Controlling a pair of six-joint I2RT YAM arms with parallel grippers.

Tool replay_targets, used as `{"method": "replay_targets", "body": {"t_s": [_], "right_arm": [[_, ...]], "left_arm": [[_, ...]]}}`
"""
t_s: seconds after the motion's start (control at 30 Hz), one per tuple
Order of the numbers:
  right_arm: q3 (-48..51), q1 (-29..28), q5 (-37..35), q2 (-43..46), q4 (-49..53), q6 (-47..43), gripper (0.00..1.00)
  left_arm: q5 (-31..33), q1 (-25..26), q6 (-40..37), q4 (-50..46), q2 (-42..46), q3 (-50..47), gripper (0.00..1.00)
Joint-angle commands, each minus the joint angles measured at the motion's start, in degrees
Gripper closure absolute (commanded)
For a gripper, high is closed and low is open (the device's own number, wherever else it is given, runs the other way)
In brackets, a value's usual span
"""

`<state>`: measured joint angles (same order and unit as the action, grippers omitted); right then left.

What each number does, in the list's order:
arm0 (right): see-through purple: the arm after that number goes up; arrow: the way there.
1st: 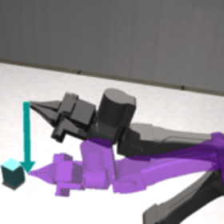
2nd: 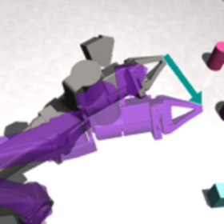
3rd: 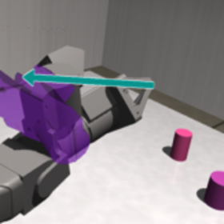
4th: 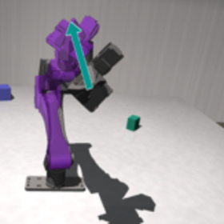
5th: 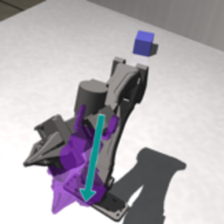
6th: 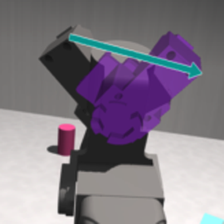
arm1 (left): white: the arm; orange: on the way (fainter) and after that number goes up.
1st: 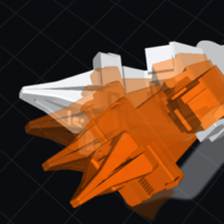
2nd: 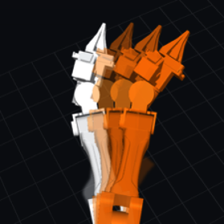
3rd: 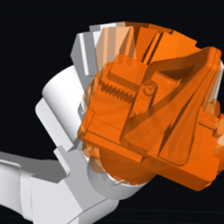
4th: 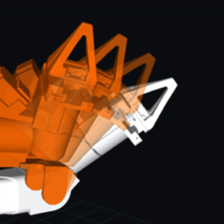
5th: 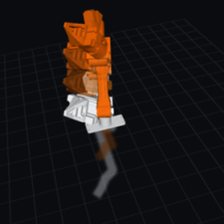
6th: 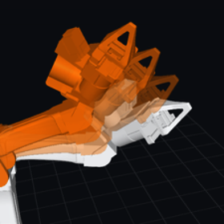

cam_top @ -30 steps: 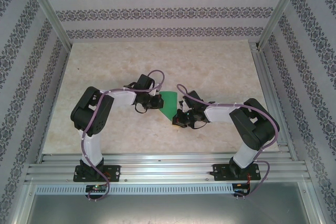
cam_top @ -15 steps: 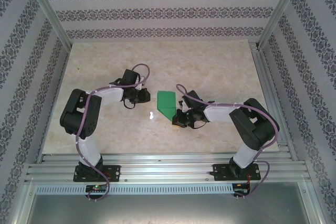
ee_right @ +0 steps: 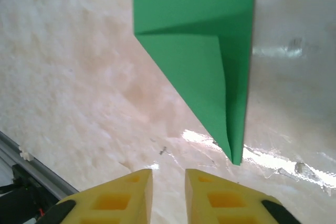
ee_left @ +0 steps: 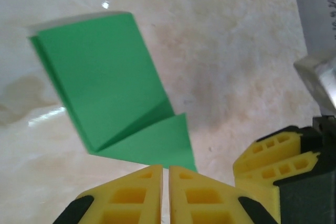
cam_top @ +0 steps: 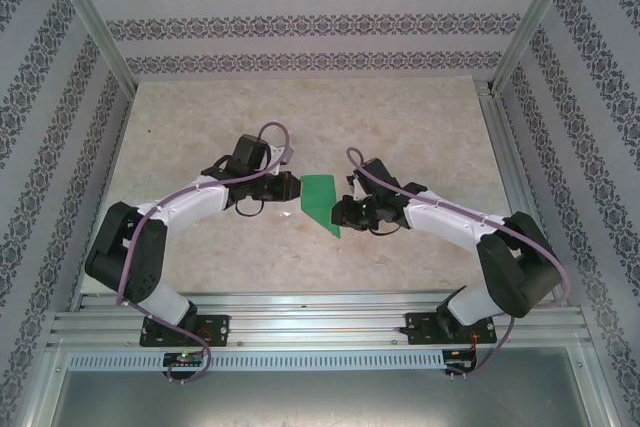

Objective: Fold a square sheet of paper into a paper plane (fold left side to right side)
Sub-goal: Third fold the triangle at the center of the table.

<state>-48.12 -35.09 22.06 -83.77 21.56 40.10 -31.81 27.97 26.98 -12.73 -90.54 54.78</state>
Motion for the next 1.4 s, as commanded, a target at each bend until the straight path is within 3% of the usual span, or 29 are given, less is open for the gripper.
{"method": "replay_targets", "body": {"t_s": [0.0,0.2,0.5,0.97,1.37], "right_arm": [[-2.3,0.9,-2.6,0.9,4.2,-1.6,0.85],[-2.4,-0.2,-0.2,-3.8,-2.0,2.0,0.97],[-4.8,-1.8,1.2,-13.0,-8.3,5.0,1.0],[-7.8,-2.7,1.2,-21.2,-7.7,3.8,1.0],[1.0,-1.6,-0.3,-19.5,-7.0,2.6,1.0]], "left_arm": [[-3.5,2.9,1.8,3.1,-3.1,1.1,0.89],[-3.8,3.4,2.6,5.2,-12.1,3.8,0.93],[-0.8,3.4,2.0,4.6,-19.1,6.2,0.95],[4.3,3.4,0.0,2.3,-20.4,3.2,0.96],[6.4,3.5,-0.5,1.5,-21.1,2.8,0.97]]}}
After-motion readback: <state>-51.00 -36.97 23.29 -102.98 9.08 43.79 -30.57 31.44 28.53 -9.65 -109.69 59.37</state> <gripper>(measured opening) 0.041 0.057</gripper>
